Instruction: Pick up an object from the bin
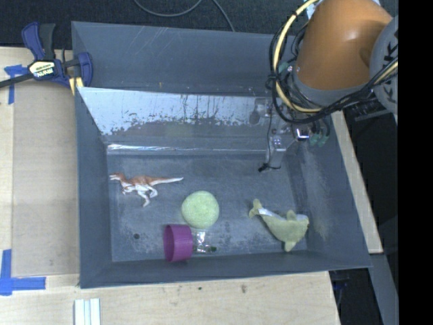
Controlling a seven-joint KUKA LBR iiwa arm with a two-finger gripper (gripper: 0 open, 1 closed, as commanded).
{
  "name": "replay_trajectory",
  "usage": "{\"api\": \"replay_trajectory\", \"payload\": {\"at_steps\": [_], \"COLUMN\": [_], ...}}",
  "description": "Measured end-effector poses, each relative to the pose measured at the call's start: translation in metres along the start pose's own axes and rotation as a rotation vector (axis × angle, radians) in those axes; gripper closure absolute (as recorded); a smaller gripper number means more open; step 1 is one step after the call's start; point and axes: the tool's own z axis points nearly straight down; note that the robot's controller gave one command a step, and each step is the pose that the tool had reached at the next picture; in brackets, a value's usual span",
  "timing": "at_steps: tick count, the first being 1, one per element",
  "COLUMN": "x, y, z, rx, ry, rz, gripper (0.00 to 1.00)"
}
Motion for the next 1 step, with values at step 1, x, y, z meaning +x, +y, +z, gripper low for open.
{"api": "replay_trajectory", "payload": {"at_steps": [1], "x": [0.0144], "y": [0.0303], "z": [0.0483], "rx": [0.000], "ry": [-0.002], "rz": [-0.115], "gripper": [0.00]}}
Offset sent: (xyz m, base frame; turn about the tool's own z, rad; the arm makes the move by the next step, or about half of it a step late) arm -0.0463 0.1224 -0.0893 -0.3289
